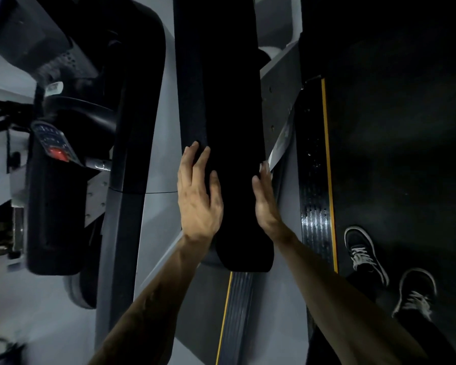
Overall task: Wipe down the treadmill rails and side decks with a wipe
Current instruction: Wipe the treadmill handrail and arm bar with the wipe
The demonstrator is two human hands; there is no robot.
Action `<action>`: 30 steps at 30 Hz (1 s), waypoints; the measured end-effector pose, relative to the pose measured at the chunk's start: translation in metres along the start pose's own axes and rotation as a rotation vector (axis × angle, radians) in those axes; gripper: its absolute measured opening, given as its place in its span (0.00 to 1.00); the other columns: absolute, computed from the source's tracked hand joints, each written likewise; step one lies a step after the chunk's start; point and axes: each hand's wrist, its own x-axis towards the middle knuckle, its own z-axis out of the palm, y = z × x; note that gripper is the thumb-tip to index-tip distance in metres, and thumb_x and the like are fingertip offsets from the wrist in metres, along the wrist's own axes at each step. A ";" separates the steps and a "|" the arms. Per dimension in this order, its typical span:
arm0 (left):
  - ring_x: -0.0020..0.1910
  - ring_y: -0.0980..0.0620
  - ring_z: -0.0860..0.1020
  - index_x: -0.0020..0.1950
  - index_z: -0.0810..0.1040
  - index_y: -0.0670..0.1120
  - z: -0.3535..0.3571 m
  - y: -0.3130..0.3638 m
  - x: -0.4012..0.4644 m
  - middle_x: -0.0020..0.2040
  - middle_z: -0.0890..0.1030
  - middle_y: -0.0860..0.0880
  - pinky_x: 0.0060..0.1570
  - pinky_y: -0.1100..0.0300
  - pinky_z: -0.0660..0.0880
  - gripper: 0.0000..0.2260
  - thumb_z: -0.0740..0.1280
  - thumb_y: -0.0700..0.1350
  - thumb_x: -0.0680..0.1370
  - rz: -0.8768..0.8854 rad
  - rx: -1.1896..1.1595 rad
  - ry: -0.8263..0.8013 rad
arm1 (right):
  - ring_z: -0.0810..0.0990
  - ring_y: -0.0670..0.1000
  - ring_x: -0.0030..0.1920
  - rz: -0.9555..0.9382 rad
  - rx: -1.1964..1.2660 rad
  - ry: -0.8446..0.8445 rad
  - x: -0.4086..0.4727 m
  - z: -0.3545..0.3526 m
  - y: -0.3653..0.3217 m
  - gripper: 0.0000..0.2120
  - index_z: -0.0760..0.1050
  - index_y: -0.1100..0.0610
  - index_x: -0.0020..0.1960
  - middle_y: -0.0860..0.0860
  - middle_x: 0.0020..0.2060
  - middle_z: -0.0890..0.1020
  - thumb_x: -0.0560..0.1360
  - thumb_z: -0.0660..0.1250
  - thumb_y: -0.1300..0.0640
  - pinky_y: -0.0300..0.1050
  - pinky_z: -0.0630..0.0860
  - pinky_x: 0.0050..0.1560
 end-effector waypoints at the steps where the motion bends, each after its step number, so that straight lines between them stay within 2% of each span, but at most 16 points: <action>1: 0.79 0.46 0.64 0.76 0.71 0.42 0.000 0.000 0.000 0.78 0.67 0.44 0.73 0.40 0.68 0.18 0.60 0.41 0.85 0.002 -0.008 -0.001 | 0.38 0.27 0.75 0.043 0.012 0.005 -0.009 0.001 0.002 0.26 0.44 0.39 0.79 0.32 0.78 0.45 0.85 0.52 0.42 0.54 0.38 0.82; 3: 0.79 0.46 0.64 0.75 0.72 0.42 -0.001 0.000 0.000 0.78 0.67 0.44 0.73 0.40 0.68 0.18 0.60 0.41 0.85 0.005 -0.021 -0.001 | 0.38 0.27 0.75 0.077 -0.002 0.023 -0.028 0.006 0.002 0.30 0.43 0.43 0.81 0.32 0.78 0.44 0.84 0.52 0.40 0.52 0.38 0.82; 5: 0.79 0.47 0.64 0.76 0.72 0.42 -0.002 0.001 0.000 0.78 0.67 0.45 0.73 0.41 0.67 0.18 0.60 0.41 0.85 -0.002 -0.026 -0.001 | 0.35 0.35 0.79 0.022 -0.053 0.014 -0.043 0.013 -0.003 0.34 0.41 0.46 0.82 0.39 0.81 0.41 0.82 0.50 0.35 0.49 0.36 0.82; 7: 0.79 0.49 0.63 0.76 0.71 0.42 -0.002 0.000 0.000 0.78 0.67 0.46 0.74 0.41 0.67 0.19 0.59 0.41 0.85 -0.007 -0.036 -0.003 | 0.33 0.41 0.80 -0.066 -0.090 -0.012 -0.051 0.019 -0.015 0.37 0.39 0.47 0.82 0.40 0.81 0.39 0.82 0.47 0.31 0.49 0.34 0.81; 10: 0.80 0.49 0.63 0.76 0.71 0.43 -0.002 -0.001 -0.001 0.79 0.67 0.46 0.74 0.40 0.66 0.19 0.59 0.41 0.85 0.000 -0.050 -0.001 | 0.31 0.39 0.79 -0.162 -0.166 -0.064 -0.046 0.019 -0.035 0.37 0.38 0.47 0.83 0.35 0.80 0.36 0.81 0.42 0.30 0.51 0.32 0.80; 13: 0.80 0.47 0.63 0.76 0.71 0.43 -0.002 -0.002 -0.001 0.79 0.67 0.46 0.74 0.40 0.66 0.19 0.58 0.42 0.86 0.012 -0.060 -0.002 | 0.34 0.35 0.79 -0.198 -0.184 -0.021 -0.022 0.010 -0.035 0.36 0.41 0.49 0.83 0.38 0.80 0.40 0.82 0.42 0.30 0.52 0.34 0.81; 17: 0.80 0.47 0.64 0.76 0.72 0.43 -0.001 -0.003 -0.001 0.79 0.67 0.46 0.75 0.40 0.66 0.18 0.58 0.41 0.86 0.011 -0.062 0.001 | 0.37 0.41 0.81 -0.059 -0.064 -0.004 -0.010 0.005 -0.023 0.29 0.41 0.42 0.81 0.40 0.82 0.42 0.84 0.48 0.37 0.56 0.37 0.82; 19: 0.79 0.47 0.64 0.76 0.72 0.43 -0.001 -0.003 -0.001 0.79 0.67 0.46 0.74 0.40 0.66 0.18 0.58 0.41 0.86 0.011 -0.061 0.004 | 0.34 0.42 0.81 0.034 -0.008 -0.013 -0.020 0.009 -0.022 0.32 0.41 0.43 0.82 0.39 0.81 0.40 0.83 0.49 0.37 0.54 0.35 0.82; 21: 0.79 0.46 0.65 0.76 0.72 0.43 -0.001 -0.004 0.000 0.79 0.67 0.46 0.74 0.40 0.66 0.18 0.57 0.41 0.86 0.016 -0.065 0.006 | 0.31 0.40 0.79 0.056 0.012 -0.018 -0.035 0.013 -0.023 0.38 0.40 0.47 0.83 0.39 0.80 0.37 0.80 0.48 0.32 0.53 0.34 0.81; 23: 0.79 0.46 0.65 0.76 0.72 0.42 0.000 -0.004 0.000 0.79 0.67 0.45 0.74 0.40 0.67 0.18 0.57 0.41 0.86 0.018 -0.065 0.009 | 0.30 0.40 0.79 -0.007 -0.042 -0.045 -0.049 0.019 -0.026 0.42 0.39 0.50 0.84 0.41 0.81 0.35 0.79 0.46 0.28 0.52 0.33 0.81; 27: 0.79 0.46 0.64 0.76 0.72 0.42 0.000 -0.003 -0.001 0.79 0.68 0.45 0.75 0.40 0.66 0.19 0.56 0.41 0.86 0.023 -0.070 0.012 | 0.30 0.46 0.80 -0.236 -0.237 -0.081 -0.059 0.031 -0.043 0.41 0.37 0.53 0.83 0.45 0.81 0.35 0.80 0.39 0.28 0.51 0.30 0.80; 30: 0.79 0.47 0.64 0.76 0.72 0.42 -0.001 -0.004 -0.001 0.79 0.68 0.45 0.75 0.41 0.65 0.19 0.56 0.41 0.86 0.024 -0.073 0.011 | 0.32 0.45 0.81 -0.254 -0.280 -0.064 -0.036 0.021 -0.043 0.40 0.41 0.52 0.84 0.46 0.83 0.38 0.80 0.38 0.28 0.56 0.32 0.81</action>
